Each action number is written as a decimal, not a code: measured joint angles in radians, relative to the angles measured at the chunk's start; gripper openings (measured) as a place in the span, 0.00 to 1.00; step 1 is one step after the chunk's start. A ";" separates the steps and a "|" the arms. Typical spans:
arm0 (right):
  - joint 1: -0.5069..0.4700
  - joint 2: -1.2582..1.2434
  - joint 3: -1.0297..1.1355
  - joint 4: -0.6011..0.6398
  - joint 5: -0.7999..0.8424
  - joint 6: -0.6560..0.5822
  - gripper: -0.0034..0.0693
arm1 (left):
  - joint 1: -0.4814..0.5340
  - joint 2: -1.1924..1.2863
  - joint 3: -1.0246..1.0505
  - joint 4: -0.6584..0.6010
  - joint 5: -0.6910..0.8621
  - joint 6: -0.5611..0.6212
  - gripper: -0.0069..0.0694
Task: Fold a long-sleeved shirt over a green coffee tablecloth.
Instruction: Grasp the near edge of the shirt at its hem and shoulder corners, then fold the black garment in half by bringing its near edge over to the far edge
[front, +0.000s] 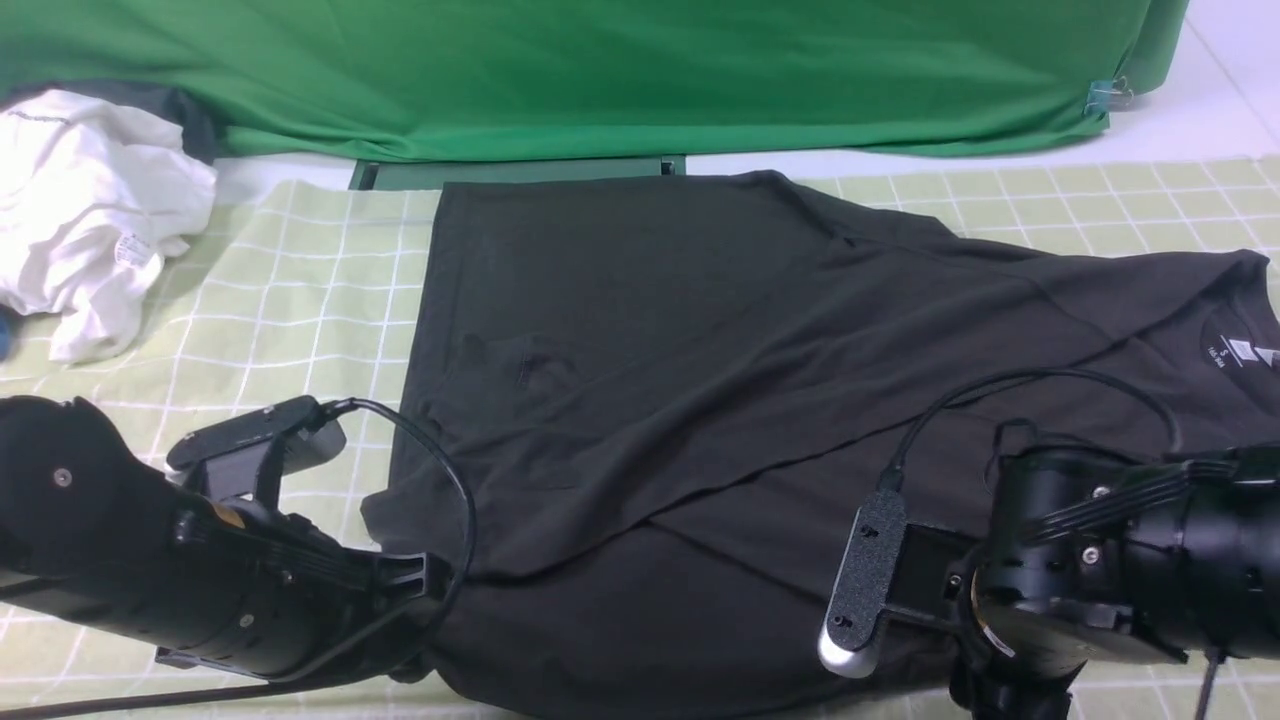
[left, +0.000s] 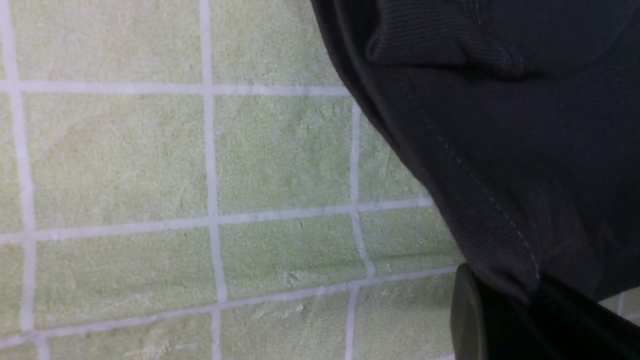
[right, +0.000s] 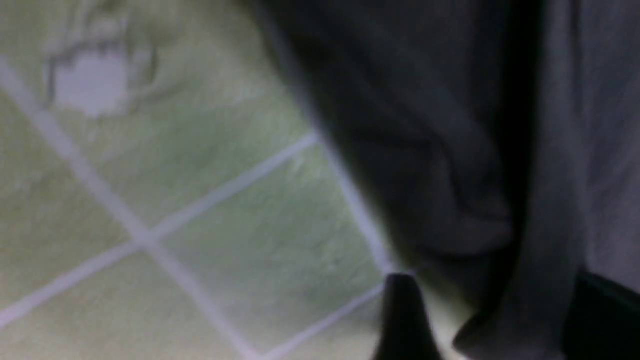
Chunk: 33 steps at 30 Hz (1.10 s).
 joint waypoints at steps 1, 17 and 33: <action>0.000 0.003 0.000 -0.012 -0.005 0.000 0.45 | 0.000 0.000 0.000 0.000 0.000 0.000 0.12; 0.000 -0.094 -0.147 0.100 0.235 -0.035 0.10 | 0.000 -0.024 -0.175 0.040 0.221 0.007 0.12; 0.000 -0.293 0.028 0.304 0.363 -0.026 0.10 | 0.000 -0.185 0.051 -0.035 0.295 -0.010 0.12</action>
